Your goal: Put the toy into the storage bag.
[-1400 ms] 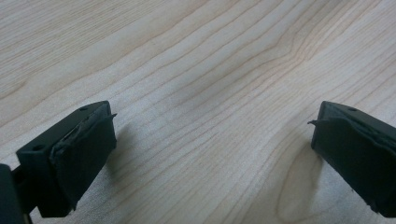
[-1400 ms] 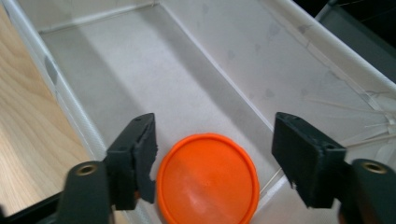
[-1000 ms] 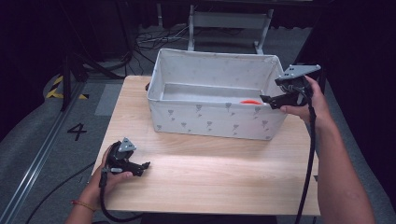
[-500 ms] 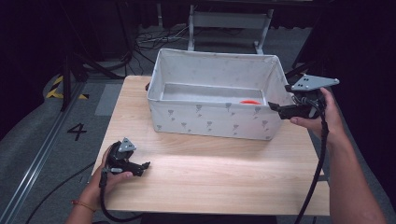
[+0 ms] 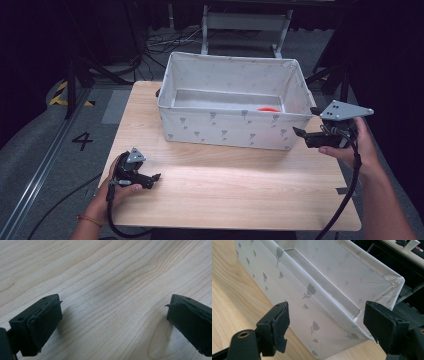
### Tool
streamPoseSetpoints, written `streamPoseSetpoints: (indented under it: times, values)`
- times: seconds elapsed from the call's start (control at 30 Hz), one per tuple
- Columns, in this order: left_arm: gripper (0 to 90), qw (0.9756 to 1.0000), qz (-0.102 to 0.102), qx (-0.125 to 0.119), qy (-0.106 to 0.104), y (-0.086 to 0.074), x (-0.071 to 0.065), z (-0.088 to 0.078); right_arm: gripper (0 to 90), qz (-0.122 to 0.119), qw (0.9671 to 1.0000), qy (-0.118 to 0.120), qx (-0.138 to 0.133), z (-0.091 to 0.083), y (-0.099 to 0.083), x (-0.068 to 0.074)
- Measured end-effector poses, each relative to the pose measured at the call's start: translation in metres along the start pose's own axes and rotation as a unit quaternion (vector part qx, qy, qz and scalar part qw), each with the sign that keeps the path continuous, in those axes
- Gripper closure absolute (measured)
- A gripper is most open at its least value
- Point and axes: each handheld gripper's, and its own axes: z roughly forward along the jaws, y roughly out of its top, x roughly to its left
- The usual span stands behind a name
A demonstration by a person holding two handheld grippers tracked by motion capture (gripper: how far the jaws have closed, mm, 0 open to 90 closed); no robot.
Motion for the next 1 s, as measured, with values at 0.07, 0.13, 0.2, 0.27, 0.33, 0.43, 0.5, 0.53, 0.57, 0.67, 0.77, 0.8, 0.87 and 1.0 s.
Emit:
streamPoseSetpoints:
  times: [0.07, 0.13, 0.2, 0.27, 0.33, 0.43, 0.5, 0.53, 0.57, 0.67, 0.77, 0.8, 0.87, 1.0]
  values:
    - [0.4, 1.0, 0.003, -0.002, 0.004, 0.0, 0.0, 0.0, 21.3, -0.004, 1.0, -0.001, 0.003, -0.002, -0.005, 0.003]
    - [0.4, 1.0, -0.001, 0.0, 0.002, 0.0, 0.0, 0.0, 21.3, -0.003, 1.0, -0.006, 0.002, -0.004, -0.01, 0.005]
    - [0.4, 1.0, 0.001, -0.002, 0.003, 0.0, 0.0, 0.0, 21.2, -0.002, 1.0, -0.006, 0.004, -0.005, -0.015, 0.008]
    - [0.4, 1.0, -0.002, 0.0, 0.001, 0.0, 0.0, 0.0, 21.2, -0.005, 0.9999, -0.009, 0.006, -0.006, -0.02, 0.01]
    - [0.4, 1.0, -0.003, 0.0, 0.0, 0.0, -0.001, 0.0, 21.1, -0.008, 0.9999, -0.011, 0.01, -0.006, -0.025, 0.012]
    - [0.4, 1.0, -0.001, -0.001, 0.004, 0.0, 0.0, 0.0, 21.4, -0.009, 0.9997, -0.018, 0.011, -0.006, -0.033, 0.014]
    - [0.4, 1.0, -0.002, 0.0, 0.003, 0.0, -0.001, 0.0, 21.4, -0.011, 0.9997, -0.019, 0.014, -0.005, -0.039, 0.017]
    - [0.4, 1.0, -0.001, -0.001, 0.003, 0.0, 0.0, 0.0, 21.3, -0.012, 0.9996, -0.02, 0.017, -0.004, -0.042, 0.018]
    - [0.4, 1.0, -0.005, 0.0, 0.001, 0.0, -0.001, 0.0, 21.1, -0.014, 0.9994, -0.022, 0.022, -0.004, -0.045, 0.019]
    - [0.4, 1.0, -0.002, 0.0, 0.003, 0.0, -0.001, 0.0, 21.2, -0.017, 0.9992, -0.025, 0.026, -0.002, -0.053, 0.023]
    - [0.4, 1.0, 0.0, -0.002, 0.006, 0.0, 0.0, 0.0, 21.2, -0.021, 0.9987, -0.029, 0.035, 0.001, -0.062, 0.027]
    - [0.4, 1.0, -0.006, 0.0, 0.001, 0.0, -0.001, 0.0, 21.2, -0.024, 0.9984, -0.032, 0.041, 0.003, -0.067, 0.03]
    - [0.4, 1.0, -0.006, 0.0, 0.002, 0.0, -0.001, 0.0, 20.9, -0.029, 0.9978, -0.036, 0.047, 0.005, -0.072, 0.033]
    - [0.4, 1.0, -0.001, -0.002, 0.005, 0.0, 0.0, 0.0, 21.0, -0.029, 0.9979, -0.03, 0.05, 0.009, -0.083, 0.039]
